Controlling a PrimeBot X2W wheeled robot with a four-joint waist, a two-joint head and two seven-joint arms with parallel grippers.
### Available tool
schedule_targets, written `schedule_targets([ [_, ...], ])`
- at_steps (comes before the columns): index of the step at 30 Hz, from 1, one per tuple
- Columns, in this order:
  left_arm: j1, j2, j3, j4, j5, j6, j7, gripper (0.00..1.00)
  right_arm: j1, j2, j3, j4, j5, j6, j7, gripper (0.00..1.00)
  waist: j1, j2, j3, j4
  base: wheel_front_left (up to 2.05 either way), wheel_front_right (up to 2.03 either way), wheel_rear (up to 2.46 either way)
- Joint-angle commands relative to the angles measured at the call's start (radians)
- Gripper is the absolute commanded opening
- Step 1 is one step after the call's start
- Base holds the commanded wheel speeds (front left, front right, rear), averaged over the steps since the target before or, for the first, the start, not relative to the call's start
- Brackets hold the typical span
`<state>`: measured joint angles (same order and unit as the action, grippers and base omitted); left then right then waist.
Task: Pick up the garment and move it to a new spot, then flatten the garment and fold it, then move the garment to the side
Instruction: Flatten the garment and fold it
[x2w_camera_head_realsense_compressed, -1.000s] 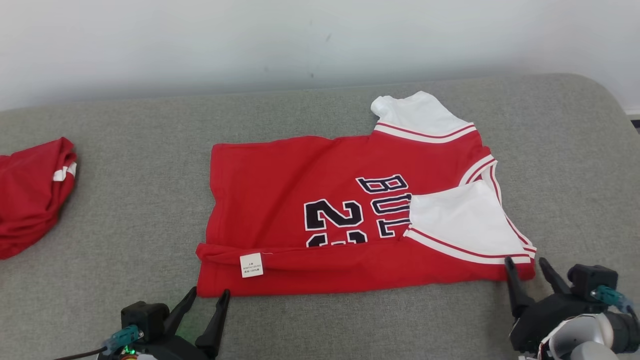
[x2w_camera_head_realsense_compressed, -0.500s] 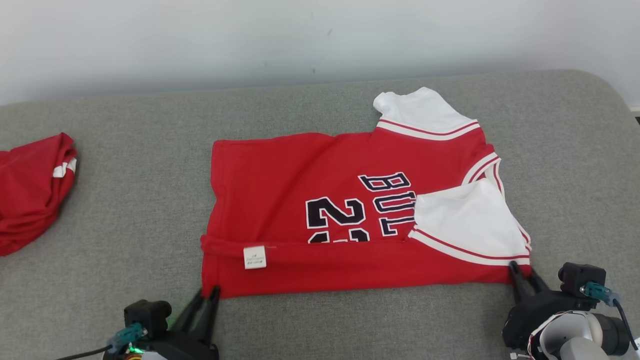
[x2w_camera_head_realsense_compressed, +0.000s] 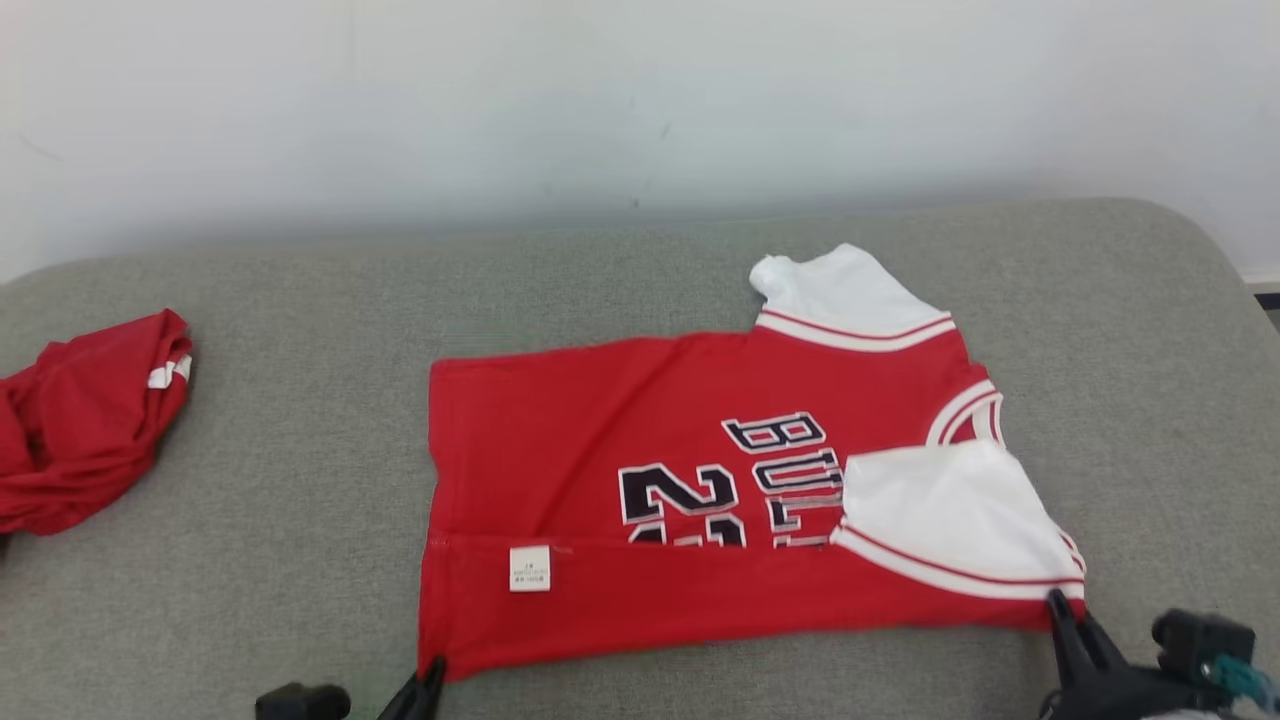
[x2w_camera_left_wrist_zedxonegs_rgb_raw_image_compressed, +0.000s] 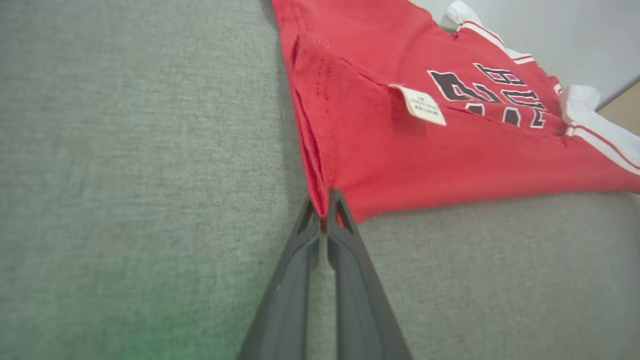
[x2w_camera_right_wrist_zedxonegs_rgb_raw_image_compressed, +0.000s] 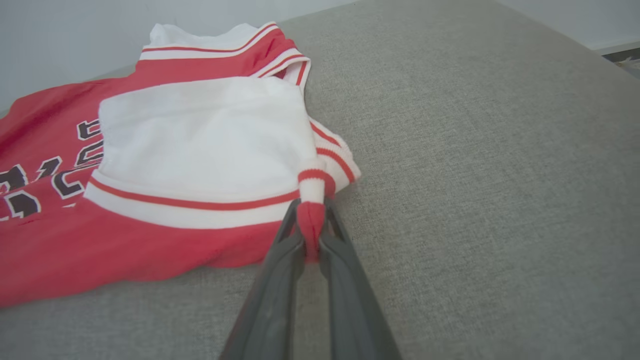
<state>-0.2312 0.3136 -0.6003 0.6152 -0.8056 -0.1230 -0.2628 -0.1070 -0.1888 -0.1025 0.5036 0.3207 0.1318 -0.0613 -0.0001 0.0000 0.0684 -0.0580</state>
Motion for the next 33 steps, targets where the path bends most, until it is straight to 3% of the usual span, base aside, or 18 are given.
schedule_targets([
  [1, 0.033, 0.015, 0.014, -0.021, 0.006, 0.012, -0.003, 0.00, 0.044, 0.003, -0.008, -0.038, 0.010, -0.002, 0.008, 0.00, 0.0001, 0.0000, -0.007, 0.006, 0.00, 0.00, 0.00],
  [11, 0.160, 0.078, 0.045, -0.170, 0.010, 0.065, 0.001, 0.00, 0.254, 0.020, -0.054, -0.319, 0.013, -0.003, 0.124, 0.00, 0.0001, 0.0000, -0.005, 0.012, 0.00, 0.00, 0.00],
  [16, 0.193, 0.088, 0.041, -0.223, 0.006, 0.083, 0.011, 0.00, 0.319, 0.067, -0.086, -0.416, 0.034, -0.003, 0.178, 0.00, 0.0001, 0.0000, -0.003, 0.021, 0.00, 0.00, 0.00],
  [17, 0.194, 0.086, 0.039, -0.228, 0.008, 0.087, 0.011, 0.11, 0.324, 0.072, -0.090, -0.421, 0.033, -0.003, 0.185, 0.00, 0.0001, 0.0000, -0.003, 0.022, 0.00, 0.00, 0.00],
  [18, 0.193, 0.083, 0.037, -0.231, 0.011, 0.088, 0.010, 0.53, 0.331, 0.071, -0.089, -0.423, 0.022, -0.003, 0.191, 0.00, 0.0001, 0.0000, -0.004, 0.024, 0.00, 0.00, 0.00],
  [19, 0.192, 0.080, 0.035, -0.232, 0.015, 0.089, 0.010, 0.84, 0.334, 0.078, -0.088, -0.423, 0.024, -0.003, 0.193, 0.00, 0.0001, 0.0000, -0.006, 0.025, 0.00, 0.00, 0.00],
  [20, 0.190, 0.077, 0.033, -0.231, 0.016, 0.091, 0.009, 1.00, 0.333, 0.088, -0.091, -0.421, 0.036, -0.003, 0.195, 0.32, 0.0001, 0.0000, -0.008, 0.027, 0.00, 0.00, 0.00],
  [21, 0.188, 0.074, 0.031, -0.227, 0.018, 0.091, 0.008, 1.00, 0.334, 0.091, -0.092, -0.420, 0.038, -0.003, 0.195, 0.58, 0.0001, 0.0000, -0.010, 0.028, 0.00, 0.00, 0.00],
  [22, 0.185, 0.073, 0.028, -0.224, 0.026, 0.092, 0.007, 1.00, 0.334, 0.090, -0.089, -0.421, 0.032, -0.003, 0.196, 0.93, 0.0001, 0.0000, -0.012, 0.029, 0.00, 0.00, 0.00],
  [23, 0.181, 0.072, 0.028, -0.222, 0.033, 0.094, 0.005, 1.00, 0.331, 0.091, -0.089, -0.423, 0.029, -0.003, 0.196, 1.00, 0.0001, 0.0000, -0.015, 0.029, 0.00, 0.00, 0.00],
  [29, 0.190, 0.054, 0.075, -0.233, 0.048, 0.104, -0.002, 1.00, 0.305, 0.083, -0.078, -0.456, 0.011, -0.003, 0.146, 1.00, 0.0001, 0.0000, -0.027, 0.027, 0.00, 0.00, 0.00],
  [33, 0.208, 0.028, 0.175, -0.290, 0.116, 0.110, -0.003, 1.00, 0.284, 0.085, -0.052, -0.461, -0.005, -0.003, 0.070, 1.00, 0.0001, 0.0000, -0.037, 0.029, 0.00, 0.00, 0.00],
])
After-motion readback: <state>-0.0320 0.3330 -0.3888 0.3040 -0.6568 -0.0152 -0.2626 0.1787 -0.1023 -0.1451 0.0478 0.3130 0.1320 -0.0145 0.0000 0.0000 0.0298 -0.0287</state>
